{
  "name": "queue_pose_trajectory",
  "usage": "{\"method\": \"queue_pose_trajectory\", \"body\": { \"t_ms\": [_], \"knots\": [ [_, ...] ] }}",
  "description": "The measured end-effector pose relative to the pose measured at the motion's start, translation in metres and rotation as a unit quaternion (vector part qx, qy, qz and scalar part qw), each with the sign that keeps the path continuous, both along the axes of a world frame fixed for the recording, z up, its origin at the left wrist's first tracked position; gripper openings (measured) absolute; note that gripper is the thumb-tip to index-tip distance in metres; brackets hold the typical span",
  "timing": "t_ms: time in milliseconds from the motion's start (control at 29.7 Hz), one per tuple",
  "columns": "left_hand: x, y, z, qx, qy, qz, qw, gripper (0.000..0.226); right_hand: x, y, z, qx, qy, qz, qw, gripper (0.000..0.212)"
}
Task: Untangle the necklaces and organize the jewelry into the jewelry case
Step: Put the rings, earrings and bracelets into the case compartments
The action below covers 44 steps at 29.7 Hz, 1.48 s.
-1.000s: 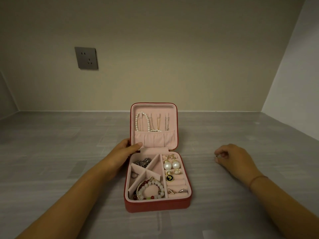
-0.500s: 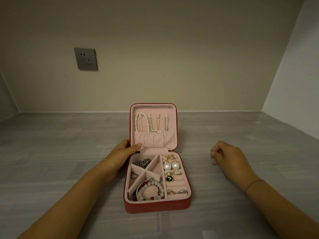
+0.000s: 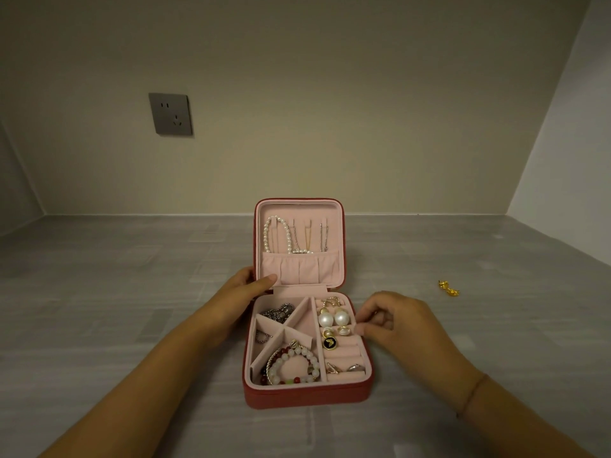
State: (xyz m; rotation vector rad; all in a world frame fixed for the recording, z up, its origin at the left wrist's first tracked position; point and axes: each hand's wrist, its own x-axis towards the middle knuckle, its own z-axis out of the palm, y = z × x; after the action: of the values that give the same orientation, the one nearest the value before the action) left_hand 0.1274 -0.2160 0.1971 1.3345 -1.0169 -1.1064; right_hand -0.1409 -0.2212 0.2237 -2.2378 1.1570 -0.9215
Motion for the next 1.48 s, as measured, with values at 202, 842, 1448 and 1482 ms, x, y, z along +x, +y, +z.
{"method": "queue_pose_trajectory", "body": {
  "t_ms": [202, 842, 1448, 1482],
  "knots": [
    [0.000, -0.001, -0.001, 0.006, -0.007, 0.003, 1.000, 0.047, -0.016, -0.030, -0.010, -0.017, 0.060, -0.091, 0.994, 0.027],
    [0.000, 0.001, 0.001, 0.002, -0.012, -0.004, 1.000, 0.046, -0.074, -0.043, 0.007, 0.104, 0.081, -0.035, 0.991, 0.022],
    [-0.002, 0.001, 0.002, 0.006, -0.015, -0.001, 1.000, 0.048, -0.003, 0.008, 0.015, 0.299, -0.110, 0.089, 0.944, 0.009],
    [-0.001, 0.001, 0.002, 0.006, -0.014, 0.000, 1.000, 0.050, 0.001, 0.007, 0.013, 0.301, -0.103, 0.080, 0.945, 0.009]
  ]
}}
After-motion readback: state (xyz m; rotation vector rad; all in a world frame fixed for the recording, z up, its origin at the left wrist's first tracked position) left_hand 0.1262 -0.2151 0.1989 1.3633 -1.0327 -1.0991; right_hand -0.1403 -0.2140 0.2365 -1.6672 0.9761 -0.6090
